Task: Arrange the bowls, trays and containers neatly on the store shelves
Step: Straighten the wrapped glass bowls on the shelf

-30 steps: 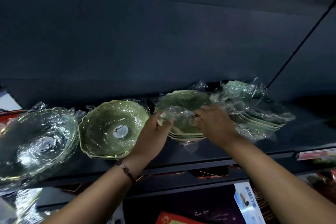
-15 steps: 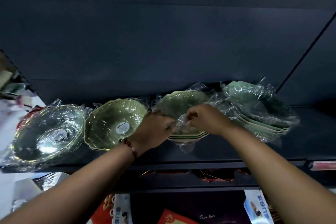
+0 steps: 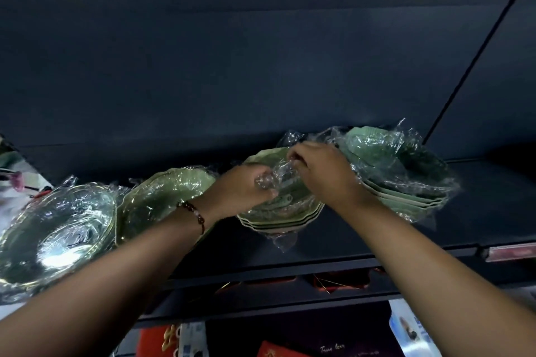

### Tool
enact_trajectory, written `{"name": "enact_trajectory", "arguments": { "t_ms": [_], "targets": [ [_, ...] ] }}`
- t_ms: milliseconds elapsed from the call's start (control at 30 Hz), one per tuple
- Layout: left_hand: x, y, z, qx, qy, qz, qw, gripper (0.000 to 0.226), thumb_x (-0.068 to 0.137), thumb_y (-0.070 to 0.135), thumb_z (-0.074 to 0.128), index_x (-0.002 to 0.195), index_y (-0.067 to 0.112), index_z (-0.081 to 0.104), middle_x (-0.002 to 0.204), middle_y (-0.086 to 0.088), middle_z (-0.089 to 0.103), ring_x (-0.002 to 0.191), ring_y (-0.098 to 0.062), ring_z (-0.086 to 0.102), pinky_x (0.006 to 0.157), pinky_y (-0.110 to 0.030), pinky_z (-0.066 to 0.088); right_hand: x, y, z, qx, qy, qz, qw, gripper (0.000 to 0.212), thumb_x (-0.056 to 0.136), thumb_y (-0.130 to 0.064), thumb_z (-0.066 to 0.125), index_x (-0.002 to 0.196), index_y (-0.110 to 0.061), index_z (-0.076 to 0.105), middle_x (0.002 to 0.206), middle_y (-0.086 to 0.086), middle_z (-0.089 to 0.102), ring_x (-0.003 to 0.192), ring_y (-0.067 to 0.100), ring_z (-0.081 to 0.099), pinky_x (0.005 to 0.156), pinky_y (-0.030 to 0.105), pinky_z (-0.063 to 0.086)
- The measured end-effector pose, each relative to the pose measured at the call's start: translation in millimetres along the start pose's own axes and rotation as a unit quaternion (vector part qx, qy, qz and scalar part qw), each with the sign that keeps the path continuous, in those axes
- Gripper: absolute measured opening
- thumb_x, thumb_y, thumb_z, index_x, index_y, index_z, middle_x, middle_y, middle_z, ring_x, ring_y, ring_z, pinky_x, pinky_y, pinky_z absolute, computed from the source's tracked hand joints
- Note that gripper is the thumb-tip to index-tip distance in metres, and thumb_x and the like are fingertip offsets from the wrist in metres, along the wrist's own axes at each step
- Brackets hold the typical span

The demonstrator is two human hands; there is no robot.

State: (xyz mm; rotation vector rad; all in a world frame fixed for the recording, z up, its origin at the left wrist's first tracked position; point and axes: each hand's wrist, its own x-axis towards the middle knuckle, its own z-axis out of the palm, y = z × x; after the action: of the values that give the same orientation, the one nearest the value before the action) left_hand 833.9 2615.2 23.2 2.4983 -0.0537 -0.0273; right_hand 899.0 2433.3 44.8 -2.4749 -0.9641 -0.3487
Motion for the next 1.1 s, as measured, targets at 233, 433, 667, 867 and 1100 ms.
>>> {"name": "enact_trajectory", "arguments": {
  "t_ms": [233,433,667,867,1100],
  "targets": [
    [-1,6,14,0.198,0.121,0.144,0.962,0.011,0.088,0.030,0.061,0.092,0.020,0.061,0.096,0.004,0.067,0.088,-0.019,0.062,0.072,-0.029,0.046,-34,-5,-5,0.167,0.101,0.195,0.961,0.036,0.085,-0.033,0.065,0.119,-0.030,0.056,0.123,-0.008,0.048,0.118,0.009,0.040,0.099,0.031,0.034],
    [-27,20,14,0.239,0.184,0.232,0.925,0.015,0.086,0.018,0.060,0.099,0.019,0.067,0.102,0.007,0.066,0.093,-0.018,0.057,0.085,-0.035,0.044,-51,2,-11,0.599,0.061,0.437,0.668,0.056,0.077,-0.059,0.064,0.125,-0.029,0.057,0.120,-0.001,0.066,0.109,0.021,0.064,0.095,0.043,0.051],
    [-45,30,12,0.206,0.215,0.241,0.924,0.030,0.081,0.018,0.069,0.110,0.026,0.067,0.123,0.001,0.057,0.123,-0.025,0.046,0.104,-0.045,0.028,-53,5,1,0.568,0.097,0.462,0.674,0.079,0.053,-0.043,0.074,0.126,-0.019,0.057,0.106,0.004,0.072,0.100,0.022,0.068,0.088,0.043,0.054],
    [-86,34,1,-0.118,0.175,0.014,0.977,0.091,0.072,0.073,0.052,0.144,0.059,-0.003,0.151,0.028,-0.029,0.140,-0.002,-0.027,0.113,-0.042,-0.002,-60,2,14,0.613,0.106,0.477,0.621,0.046,0.080,-0.018,0.069,0.123,-0.010,0.059,0.099,0.011,0.074,0.081,0.021,0.071,0.061,0.027,0.054],
    [-96,17,-11,-0.466,0.209,-0.144,0.847,0.082,0.076,0.053,0.074,0.135,0.066,0.019,0.153,0.016,0.032,0.126,-0.008,0.048,0.109,-0.047,0.036,-68,-41,39,0.671,0.028,0.455,0.584,0.040,0.084,-0.010,0.065,0.124,-0.010,0.058,0.094,0.011,0.075,0.070,0.020,0.072,0.049,0.026,0.053]
  ]
}}
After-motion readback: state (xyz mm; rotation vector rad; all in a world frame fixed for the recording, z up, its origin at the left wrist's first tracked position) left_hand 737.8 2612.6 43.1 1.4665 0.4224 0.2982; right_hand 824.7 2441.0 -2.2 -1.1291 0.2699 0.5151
